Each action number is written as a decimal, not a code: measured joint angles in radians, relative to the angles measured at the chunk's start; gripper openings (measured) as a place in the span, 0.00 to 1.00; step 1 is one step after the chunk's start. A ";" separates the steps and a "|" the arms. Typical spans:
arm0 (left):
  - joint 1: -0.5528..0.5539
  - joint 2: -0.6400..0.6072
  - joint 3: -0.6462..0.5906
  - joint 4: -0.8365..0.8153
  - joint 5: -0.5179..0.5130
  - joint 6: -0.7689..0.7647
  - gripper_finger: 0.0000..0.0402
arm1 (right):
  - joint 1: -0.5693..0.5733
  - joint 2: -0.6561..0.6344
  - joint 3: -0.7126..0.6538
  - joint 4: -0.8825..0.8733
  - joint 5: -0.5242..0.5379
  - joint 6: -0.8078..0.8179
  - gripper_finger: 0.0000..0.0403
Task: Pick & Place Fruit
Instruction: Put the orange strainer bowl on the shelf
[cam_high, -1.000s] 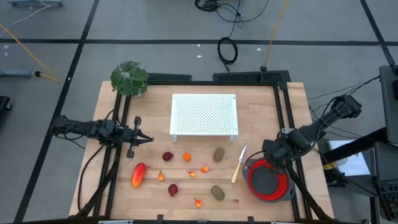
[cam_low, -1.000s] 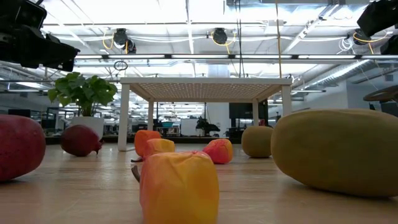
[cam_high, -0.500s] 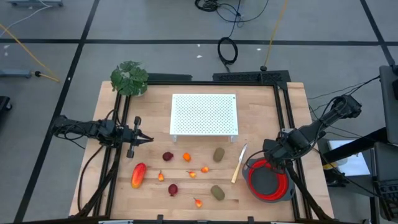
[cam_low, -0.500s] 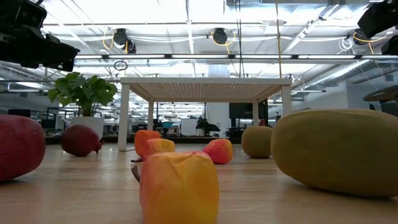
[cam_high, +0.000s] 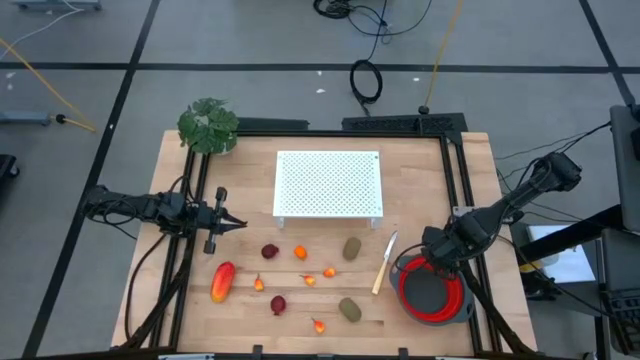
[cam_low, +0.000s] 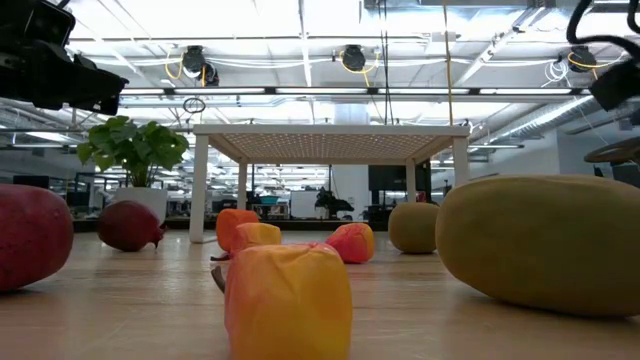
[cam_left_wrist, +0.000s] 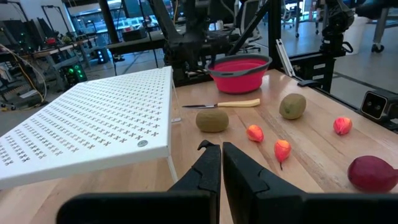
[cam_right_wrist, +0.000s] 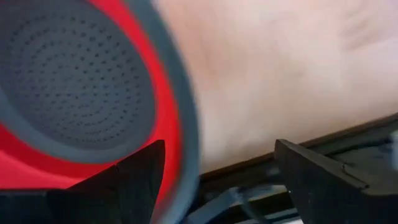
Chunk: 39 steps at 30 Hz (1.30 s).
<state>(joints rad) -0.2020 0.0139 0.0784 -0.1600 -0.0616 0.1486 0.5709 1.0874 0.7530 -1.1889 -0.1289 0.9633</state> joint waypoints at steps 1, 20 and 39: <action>0.000 0.000 0.000 0.000 0.000 0.000 0.05 | 0.000 0.000 -0.015 0.019 -0.023 0.009 0.73; 0.000 0.000 0.000 0.000 0.000 0.000 0.05 | 0.000 0.000 -0.107 0.147 -0.110 0.109 0.55; 0.000 0.000 0.000 0.007 0.000 -0.030 0.05 | 0.000 -0.055 -0.073 0.180 -0.135 0.128 0.02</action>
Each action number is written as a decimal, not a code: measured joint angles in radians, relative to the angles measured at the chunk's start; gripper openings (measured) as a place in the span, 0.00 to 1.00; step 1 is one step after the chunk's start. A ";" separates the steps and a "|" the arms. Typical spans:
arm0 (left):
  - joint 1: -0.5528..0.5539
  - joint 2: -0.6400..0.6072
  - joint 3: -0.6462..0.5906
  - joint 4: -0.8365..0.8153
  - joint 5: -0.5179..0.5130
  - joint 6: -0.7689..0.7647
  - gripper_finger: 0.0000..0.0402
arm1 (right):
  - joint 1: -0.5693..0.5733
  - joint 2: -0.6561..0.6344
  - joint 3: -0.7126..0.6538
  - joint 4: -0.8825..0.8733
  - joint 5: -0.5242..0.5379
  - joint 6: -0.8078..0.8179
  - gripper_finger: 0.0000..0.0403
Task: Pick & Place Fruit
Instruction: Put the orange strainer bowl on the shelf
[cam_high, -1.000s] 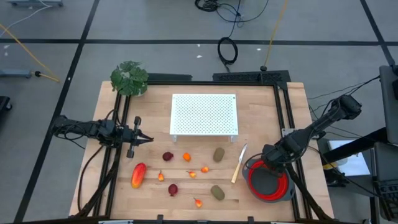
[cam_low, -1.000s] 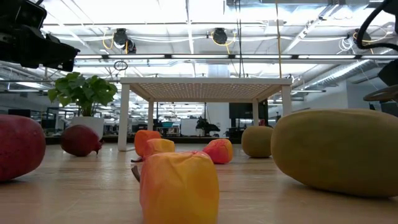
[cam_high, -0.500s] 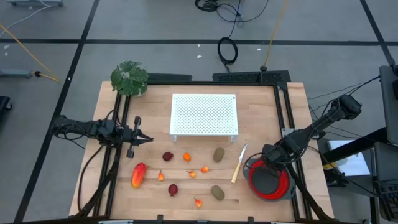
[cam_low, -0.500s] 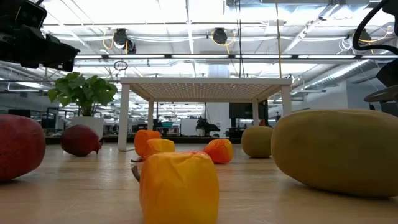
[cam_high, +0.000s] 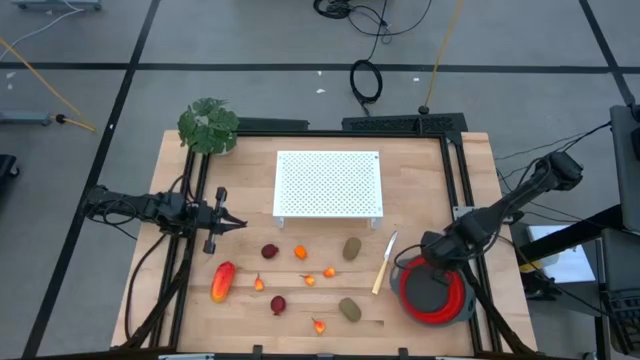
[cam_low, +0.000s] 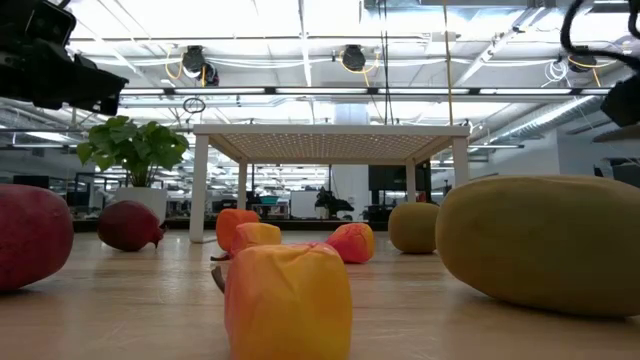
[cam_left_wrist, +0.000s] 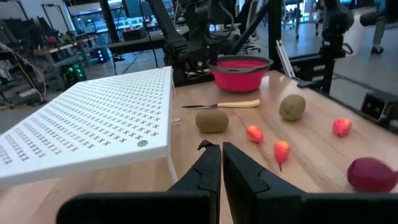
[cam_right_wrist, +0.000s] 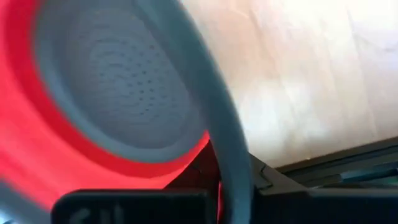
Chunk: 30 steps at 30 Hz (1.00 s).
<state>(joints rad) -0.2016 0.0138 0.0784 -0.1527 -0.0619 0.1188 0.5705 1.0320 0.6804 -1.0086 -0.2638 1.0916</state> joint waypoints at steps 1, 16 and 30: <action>0.000 0.000 0.000 0.005 0.000 -0.015 0.05 | 0.000 -0.010 0.014 0.002 0.000 -0.001 0.01; 0.000 0.000 0.000 0.229 0.000 -0.103 0.05 | 0.000 -0.083 0.205 0.210 0.063 -0.027 0.00; 0.000 0.000 0.000 0.348 0.000 -0.227 0.05 | -0.103 -0.085 0.209 0.492 0.183 -0.113 0.00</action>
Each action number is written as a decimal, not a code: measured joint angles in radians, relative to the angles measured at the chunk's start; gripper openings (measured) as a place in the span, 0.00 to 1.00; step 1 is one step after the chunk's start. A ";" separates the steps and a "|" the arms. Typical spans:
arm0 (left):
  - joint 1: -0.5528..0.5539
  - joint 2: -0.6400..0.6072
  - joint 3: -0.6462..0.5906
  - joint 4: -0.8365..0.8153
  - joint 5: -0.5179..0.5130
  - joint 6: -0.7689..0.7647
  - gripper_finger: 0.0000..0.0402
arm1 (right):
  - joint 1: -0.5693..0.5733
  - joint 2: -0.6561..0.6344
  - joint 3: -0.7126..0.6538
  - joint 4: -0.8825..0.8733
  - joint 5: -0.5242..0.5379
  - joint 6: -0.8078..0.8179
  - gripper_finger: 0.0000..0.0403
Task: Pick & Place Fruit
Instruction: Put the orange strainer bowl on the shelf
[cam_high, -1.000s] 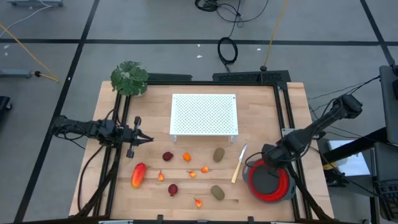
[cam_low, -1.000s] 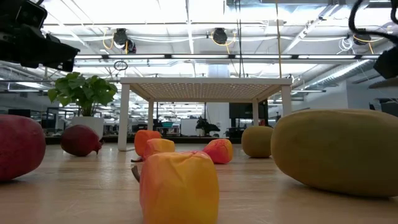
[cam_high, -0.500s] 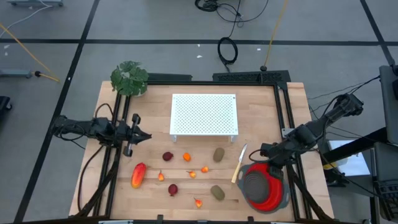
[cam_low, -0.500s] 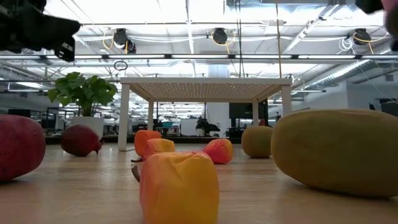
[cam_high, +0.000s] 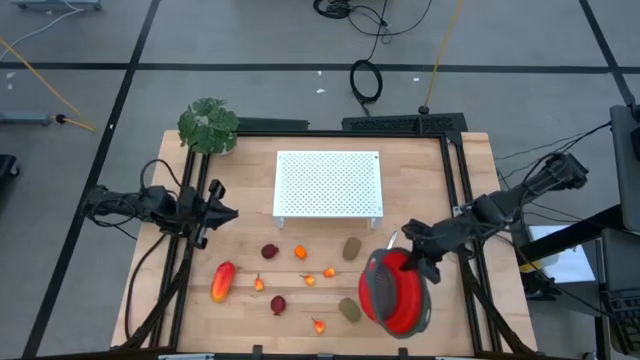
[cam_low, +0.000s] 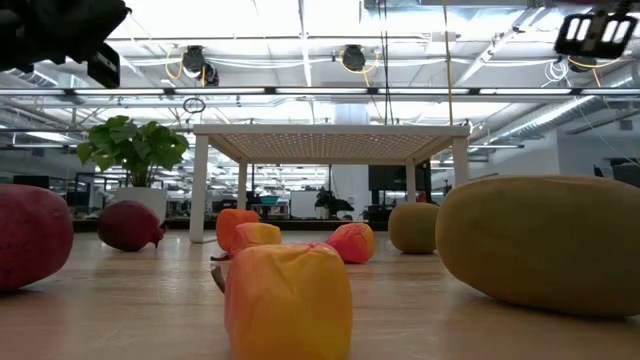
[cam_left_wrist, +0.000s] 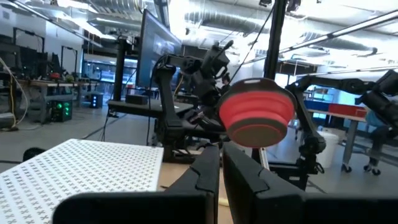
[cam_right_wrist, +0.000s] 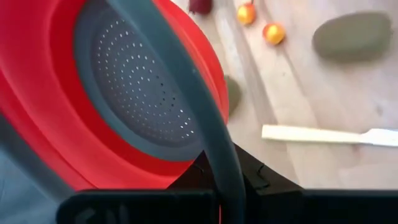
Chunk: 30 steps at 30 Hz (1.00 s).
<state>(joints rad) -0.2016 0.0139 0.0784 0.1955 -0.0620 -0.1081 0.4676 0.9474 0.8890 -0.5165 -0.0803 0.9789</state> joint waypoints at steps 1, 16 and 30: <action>0.000 0.000 0.000 0.000 0.000 0.000 0.05 | -0.014 0.000 0.000 0.005 0.000 -0.008 0.00; 0.000 0.014 0.000 0.095 -0.136 -0.010 0.05 | -0.310 -0.004 0.161 -0.006 -0.044 -0.419 0.00; 0.000 0.269 0.043 0.274 -0.314 -0.016 0.05 | -0.511 0.119 0.292 0.025 0.226 -0.649 0.00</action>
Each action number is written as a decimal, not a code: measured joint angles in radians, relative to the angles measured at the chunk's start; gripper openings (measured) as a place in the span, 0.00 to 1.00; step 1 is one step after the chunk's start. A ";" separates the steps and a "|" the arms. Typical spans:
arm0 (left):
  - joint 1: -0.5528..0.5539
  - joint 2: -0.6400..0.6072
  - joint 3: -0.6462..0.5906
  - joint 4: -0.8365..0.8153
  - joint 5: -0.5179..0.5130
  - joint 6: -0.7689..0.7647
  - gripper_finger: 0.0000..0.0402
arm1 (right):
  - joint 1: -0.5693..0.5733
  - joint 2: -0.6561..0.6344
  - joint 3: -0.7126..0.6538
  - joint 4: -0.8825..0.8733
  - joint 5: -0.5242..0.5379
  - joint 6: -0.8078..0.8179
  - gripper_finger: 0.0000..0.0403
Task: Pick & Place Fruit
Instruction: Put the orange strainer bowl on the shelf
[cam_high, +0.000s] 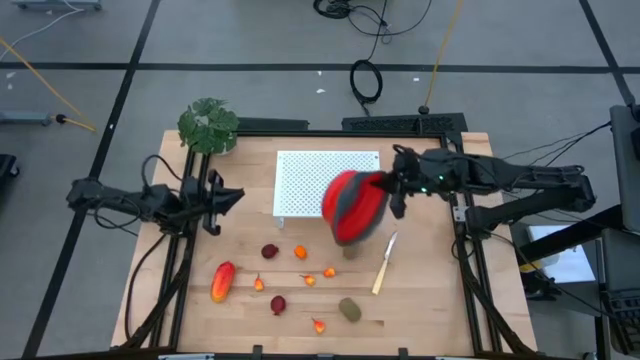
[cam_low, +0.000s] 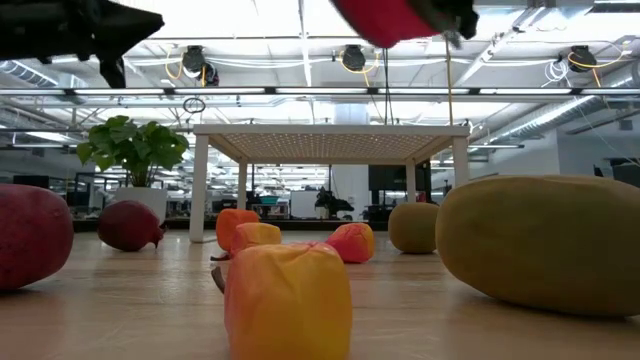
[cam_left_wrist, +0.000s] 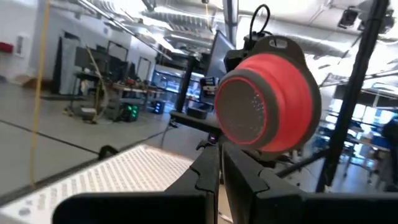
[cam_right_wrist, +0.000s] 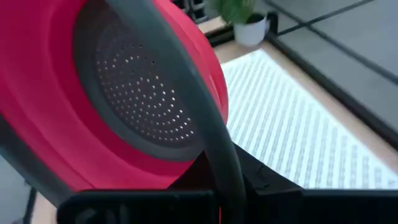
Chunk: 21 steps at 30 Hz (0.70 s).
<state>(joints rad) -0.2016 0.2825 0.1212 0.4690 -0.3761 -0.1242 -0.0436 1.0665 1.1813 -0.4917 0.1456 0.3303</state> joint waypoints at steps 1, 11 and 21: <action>0.000 0.025 0.011 0.017 -0.001 0.019 0.05 | -0.008 0.013 0.004 0.026 0.013 -0.007 0.00; 0.000 0.269 0.217 0.030 -0.002 0.202 0.05 | -0.049 0.136 0.005 0.357 0.269 -0.089 0.00; -0.001 0.533 0.411 0.028 -0.121 0.353 0.05 | -0.031 0.194 0.005 0.567 0.618 -0.231 0.00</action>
<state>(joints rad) -0.2024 0.8159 0.5325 0.4973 -0.4973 0.2288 -0.0746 1.2602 1.1866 0.0750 0.7637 0.0989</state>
